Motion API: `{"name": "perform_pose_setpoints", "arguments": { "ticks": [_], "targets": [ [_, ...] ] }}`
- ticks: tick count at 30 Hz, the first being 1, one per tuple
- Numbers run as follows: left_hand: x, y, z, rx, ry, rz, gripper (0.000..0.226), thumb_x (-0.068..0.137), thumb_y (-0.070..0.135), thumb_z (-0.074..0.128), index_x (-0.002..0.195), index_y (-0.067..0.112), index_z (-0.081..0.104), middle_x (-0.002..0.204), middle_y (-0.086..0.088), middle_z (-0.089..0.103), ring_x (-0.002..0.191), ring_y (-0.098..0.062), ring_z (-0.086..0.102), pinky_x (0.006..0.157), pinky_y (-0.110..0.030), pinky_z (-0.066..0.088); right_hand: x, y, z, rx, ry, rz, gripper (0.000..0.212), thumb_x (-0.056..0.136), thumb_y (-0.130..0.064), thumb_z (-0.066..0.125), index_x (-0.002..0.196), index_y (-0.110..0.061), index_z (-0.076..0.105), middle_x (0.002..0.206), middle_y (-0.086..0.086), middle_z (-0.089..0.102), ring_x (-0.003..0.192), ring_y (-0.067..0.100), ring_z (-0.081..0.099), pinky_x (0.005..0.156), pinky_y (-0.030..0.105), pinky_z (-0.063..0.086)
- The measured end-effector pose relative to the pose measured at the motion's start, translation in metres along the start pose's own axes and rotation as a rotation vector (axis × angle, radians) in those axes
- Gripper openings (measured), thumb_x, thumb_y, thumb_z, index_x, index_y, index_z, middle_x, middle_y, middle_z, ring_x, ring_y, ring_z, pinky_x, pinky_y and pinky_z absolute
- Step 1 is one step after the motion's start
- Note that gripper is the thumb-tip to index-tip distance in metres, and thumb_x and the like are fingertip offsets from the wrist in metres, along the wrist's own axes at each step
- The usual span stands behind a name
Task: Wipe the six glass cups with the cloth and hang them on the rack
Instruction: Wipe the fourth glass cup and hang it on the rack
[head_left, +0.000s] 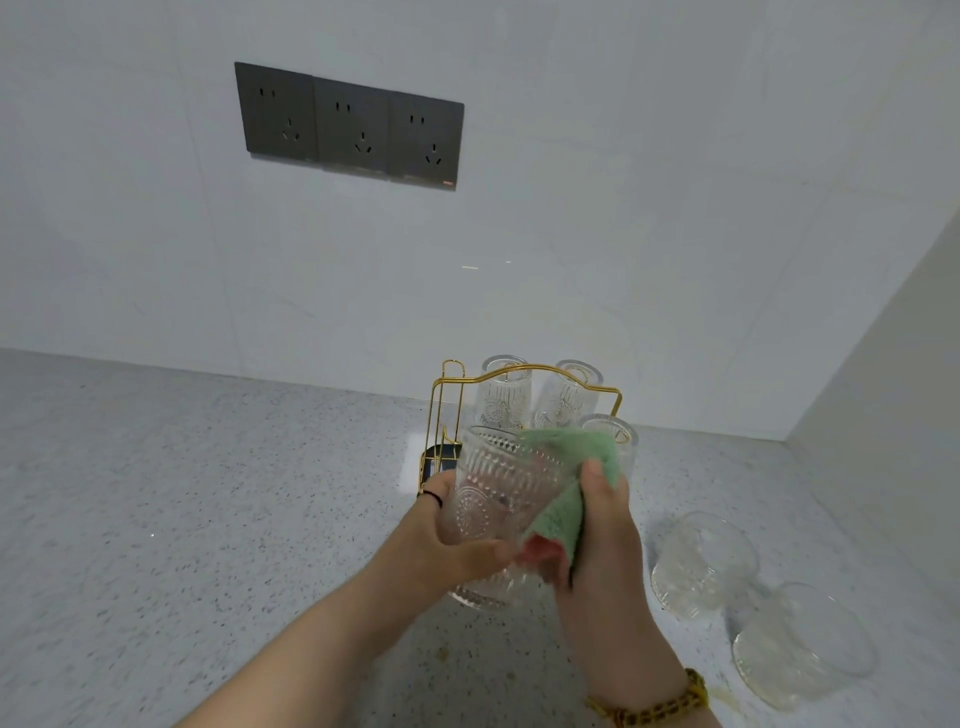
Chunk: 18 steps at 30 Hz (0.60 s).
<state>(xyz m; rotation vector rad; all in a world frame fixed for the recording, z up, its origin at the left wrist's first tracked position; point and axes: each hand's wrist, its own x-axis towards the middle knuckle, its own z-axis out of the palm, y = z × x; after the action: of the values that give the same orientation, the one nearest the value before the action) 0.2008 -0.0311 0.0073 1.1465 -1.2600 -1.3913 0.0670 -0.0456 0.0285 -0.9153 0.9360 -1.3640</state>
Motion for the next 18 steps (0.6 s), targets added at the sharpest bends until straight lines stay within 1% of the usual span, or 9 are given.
{"name": "perform_pose_setpoints", "arguments": {
  "ticks": [2, 4, 5, 7, 9, 11, 13, 15, 18],
  "targets": [
    [-0.001, 0.004, -0.004, 0.143, 0.043, 0.012, 0.052, 0.067, 0.006, 0.077, 0.097, 0.034, 0.045, 0.087, 0.01, 0.068, 0.069, 0.006, 0.066, 0.06, -0.008, 0.05, 0.0, -0.01, -0.002, -0.167, -0.026, -0.066, 0.023, 0.091, -0.035, 0.044, 0.106, -0.021, 0.056, 0.094, 0.005, 0.061, 0.076, 0.017, 0.062, 0.064, 0.034, 0.053],
    [-0.002, 0.007, -0.008, 0.263, 0.06, 0.056, 0.056, 0.066, 0.007, 0.077, 0.096, 0.038, 0.041, 0.092, 0.015, 0.061, 0.068, 0.01, 0.062, 0.059, -0.004, 0.046, 0.002, -0.019, -0.004, -0.395, -0.076, -0.187, 0.021, 0.084, -0.035, 0.054, 0.094, -0.021, 0.065, 0.107, 0.005, 0.055, 0.09, 0.018, 0.055, 0.076, 0.035, 0.048],
    [-0.002, 0.009, -0.009, 0.299, 0.057, 0.072, 0.058, 0.065, 0.01, 0.079, 0.096, 0.039, 0.04, 0.094, 0.017, 0.058, 0.07, 0.013, 0.06, 0.06, -0.002, 0.044, 0.003, -0.023, -0.004, -0.515, -0.104, -0.245, 0.014, 0.084, -0.028, 0.057, 0.085, -0.017, 0.066, 0.104, 0.004, 0.055, 0.09, 0.014, 0.053, 0.08, 0.029, 0.044],
    [-0.001, 0.01, -0.011, 0.339, 0.059, 0.098, 0.06, 0.063, 0.012, 0.08, 0.095, 0.041, 0.039, 0.095, 0.02, 0.056, 0.072, 0.018, 0.057, 0.06, 0.0, 0.042, 0.005, -0.029, -0.005, -0.708, -0.178, -0.306, 0.013, 0.085, -0.015, 0.056, 0.076, -0.013, 0.064, 0.085, 0.0, 0.057, 0.077, 0.006, 0.049, 0.072, 0.021, 0.039],
    [0.0, 0.012, -0.015, 0.357, 0.069, 0.113, 0.062, 0.061, 0.013, 0.082, 0.096, 0.042, 0.039, 0.095, 0.022, 0.054, 0.074, 0.016, 0.057, 0.061, -0.001, 0.043, 0.004, -0.037, -0.003, -0.847, -0.248, -0.34, 0.016, 0.088, -0.021, 0.055, 0.075, -0.027, 0.061, 0.074, -0.008, 0.055, 0.07, 0.004, 0.049, 0.067, 0.019, 0.041],
    [0.002, 0.015, -0.018, 0.38, 0.08, 0.116, 0.064, 0.061, 0.014, 0.082, 0.099, 0.042, 0.039, 0.096, 0.023, 0.054, 0.078, 0.012, 0.057, 0.062, -0.002, 0.043, 0.002, -0.045, -0.001, -0.935, -0.364, -0.378, 0.009, 0.086, -0.038, 0.048, 0.084, -0.042, 0.056, 0.076, -0.016, 0.056, 0.075, 0.006, 0.054, 0.07, 0.026, 0.05],
    [0.003, 0.017, -0.021, 0.388, 0.081, 0.116, 0.069, 0.06, 0.015, 0.082, 0.107, 0.04, 0.039, 0.099, 0.022, 0.055, 0.085, 0.007, 0.057, 0.065, -0.005, 0.043, -0.001, -0.053, 0.001, -1.054, -0.514, -0.37, 0.029, 0.083, -0.054, 0.043, 0.107, -0.043, 0.053, 0.086, -0.023, 0.058, 0.079, 0.005, 0.061, 0.074, 0.029, 0.054],
    [0.003, 0.019, -0.024, 0.4, 0.084, 0.132, 0.071, 0.06, 0.014, 0.082, 0.108, 0.041, 0.038, 0.101, 0.023, 0.054, 0.088, 0.007, 0.057, 0.067, -0.006, 0.042, -0.003, -0.062, 0.001, -1.082, -0.605, -0.304, 0.034, 0.081, -0.056, 0.047, 0.113, -0.051, 0.037, 0.095, -0.027, 0.059, 0.083, -0.001, 0.062, 0.074, 0.017, 0.052],
    [0.002, 0.024, -0.029, 0.361, 0.084, 0.152, 0.065, 0.062, 0.005, 0.08, 0.098, 0.042, 0.04, 0.099, 0.023, 0.054, 0.078, 0.019, 0.057, 0.062, 0.0, 0.042, -0.002, -0.076, -0.004, -1.073, -0.57, -0.335, 0.036, 0.072, -0.043, 0.063, 0.098, -0.053, 0.039, 0.1, -0.041, 0.053, 0.098, -0.021, 0.049, 0.078, 0.0, 0.04]
  ]
}}
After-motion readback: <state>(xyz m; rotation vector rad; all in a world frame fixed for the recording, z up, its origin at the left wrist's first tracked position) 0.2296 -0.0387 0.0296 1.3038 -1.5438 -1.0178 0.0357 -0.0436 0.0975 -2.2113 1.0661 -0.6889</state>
